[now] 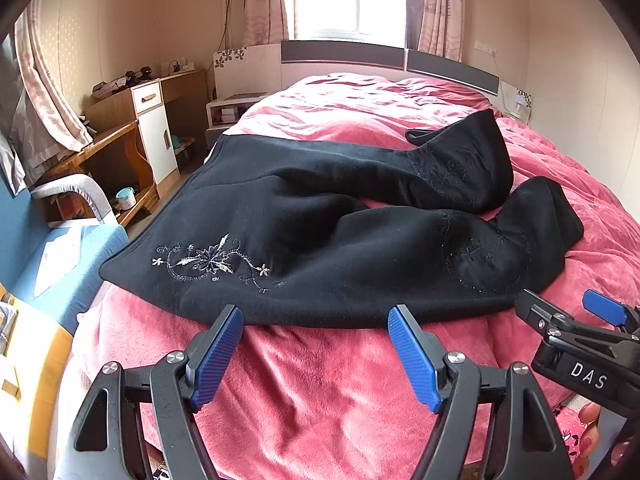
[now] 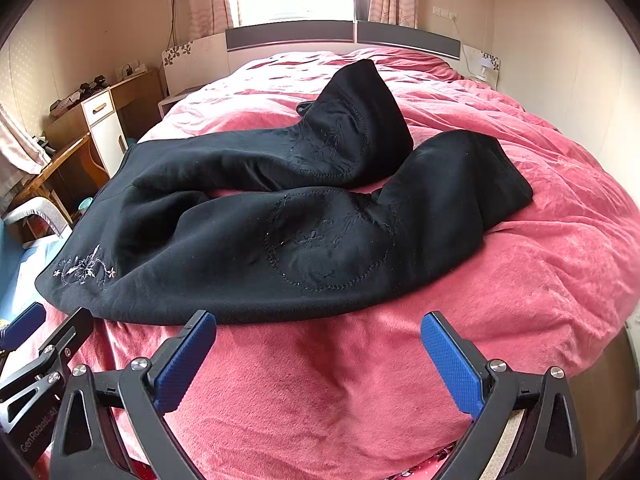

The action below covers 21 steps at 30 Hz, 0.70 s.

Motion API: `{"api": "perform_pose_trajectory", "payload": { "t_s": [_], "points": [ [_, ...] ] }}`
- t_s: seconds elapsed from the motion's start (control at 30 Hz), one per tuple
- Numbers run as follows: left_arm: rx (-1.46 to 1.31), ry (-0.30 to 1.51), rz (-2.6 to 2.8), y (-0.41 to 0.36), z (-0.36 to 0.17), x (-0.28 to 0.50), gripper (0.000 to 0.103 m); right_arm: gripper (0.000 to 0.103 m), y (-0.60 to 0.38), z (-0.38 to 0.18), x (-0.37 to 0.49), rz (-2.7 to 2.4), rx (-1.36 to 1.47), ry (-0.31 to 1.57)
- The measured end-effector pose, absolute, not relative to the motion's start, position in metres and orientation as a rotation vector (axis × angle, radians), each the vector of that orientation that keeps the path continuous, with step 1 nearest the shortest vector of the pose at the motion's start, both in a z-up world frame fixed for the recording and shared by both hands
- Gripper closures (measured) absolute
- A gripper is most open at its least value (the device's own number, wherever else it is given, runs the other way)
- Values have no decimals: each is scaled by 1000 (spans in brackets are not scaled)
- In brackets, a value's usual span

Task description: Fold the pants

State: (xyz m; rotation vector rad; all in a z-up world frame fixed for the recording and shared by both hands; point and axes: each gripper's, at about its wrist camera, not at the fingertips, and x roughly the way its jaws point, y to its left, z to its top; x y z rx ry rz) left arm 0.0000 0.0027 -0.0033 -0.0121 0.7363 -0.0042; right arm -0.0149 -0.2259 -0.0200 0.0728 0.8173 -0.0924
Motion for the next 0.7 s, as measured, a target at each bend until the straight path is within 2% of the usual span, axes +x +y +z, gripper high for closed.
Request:
{"api": "perform_pose_trajectory", "payload": {
  "t_s": [0.7],
  "points": [
    [-8, 747, -7, 2, -5, 2, 26, 0, -224, -26, -12, -81, 77, 845]
  ]
}}
